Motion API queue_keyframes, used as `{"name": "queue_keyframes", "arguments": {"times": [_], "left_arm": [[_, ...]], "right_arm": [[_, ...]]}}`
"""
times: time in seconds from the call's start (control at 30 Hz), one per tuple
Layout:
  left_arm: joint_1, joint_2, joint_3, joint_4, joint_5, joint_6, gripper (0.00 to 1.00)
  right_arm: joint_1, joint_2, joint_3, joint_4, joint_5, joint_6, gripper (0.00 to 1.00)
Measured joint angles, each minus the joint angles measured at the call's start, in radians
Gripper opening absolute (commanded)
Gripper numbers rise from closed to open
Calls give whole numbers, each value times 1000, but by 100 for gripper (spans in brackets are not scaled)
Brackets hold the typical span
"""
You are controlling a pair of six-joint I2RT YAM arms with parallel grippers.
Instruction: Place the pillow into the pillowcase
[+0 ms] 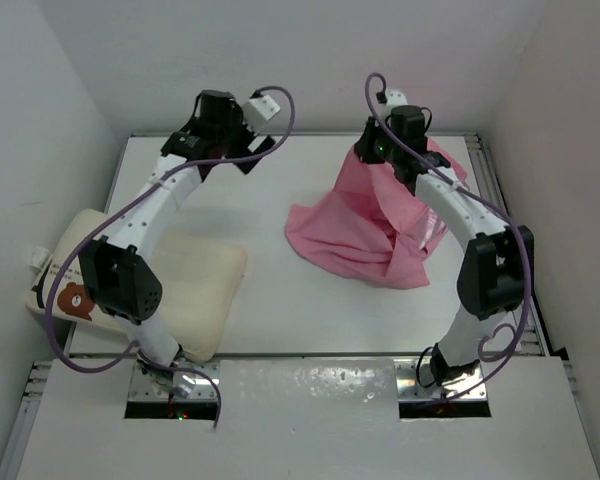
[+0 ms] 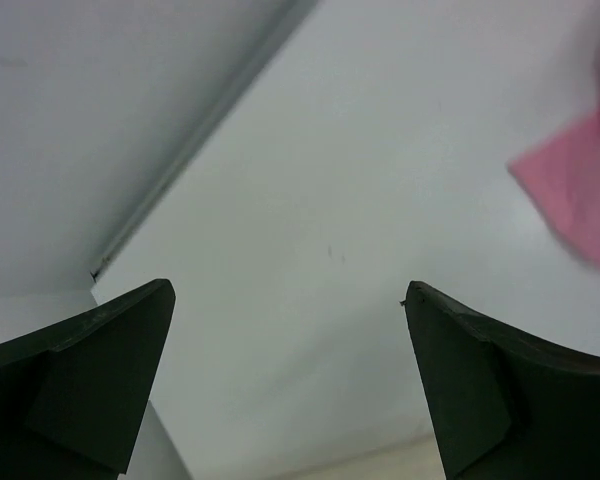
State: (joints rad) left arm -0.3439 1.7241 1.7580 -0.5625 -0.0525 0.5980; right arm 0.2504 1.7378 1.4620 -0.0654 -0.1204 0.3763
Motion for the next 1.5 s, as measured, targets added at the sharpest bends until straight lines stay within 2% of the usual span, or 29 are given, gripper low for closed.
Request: {"name": "queue_keyframes", "arguments": {"times": [0.1,0.2,0.33,0.43,0.63,0.67,0.7,0.73,0.83,0.9,1.07,1.13,1.23,1.33,1.4,1.5], "left_arm": [[99,-48,-109,-114,130,182,100],[166,-98,-258,-256,177,385,100],[97,-140,-464,-359,212,587,100],[40,-135,-544,-367,247,667,100],[47,-89,-666,-247,257,767,100],[47,-88,-687,-219,254,776,97],[46,-88,-708,-192,250,787,87],[46,-88,-721,-179,249,791,58],[42,-88,-740,-185,250,794,0],[36,-87,-739,-189,247,790,0],[36,-82,-668,-219,256,694,0],[35,-54,-554,-275,271,631,0],[20,19,-287,-335,302,532,0],[-27,79,-26,-311,330,447,0],[-74,84,55,-259,352,410,0],[-136,82,73,-188,394,360,0]], "right_arm": [[3,31,-16,-57,-30,29,0],[8,24,-16,-51,-46,43,0],[12,21,-16,-33,-49,52,0],[18,21,-16,-32,-51,55,0],[21,18,-24,-32,-60,54,0],[21,14,-34,-31,-62,54,0],[21,8,-49,-28,-63,54,0],[21,1,-63,-28,-63,54,0],[21,-11,-91,-26,-63,54,0],[21,-13,-97,-25,-63,54,0],[21,-13,-95,-19,-63,55,0],[21,2,-67,-23,-63,55,0],[22,51,24,-14,-63,66,0],[27,84,86,14,-63,74,0],[36,92,103,43,-63,80,0],[55,98,119,82,-64,93,0]]}}
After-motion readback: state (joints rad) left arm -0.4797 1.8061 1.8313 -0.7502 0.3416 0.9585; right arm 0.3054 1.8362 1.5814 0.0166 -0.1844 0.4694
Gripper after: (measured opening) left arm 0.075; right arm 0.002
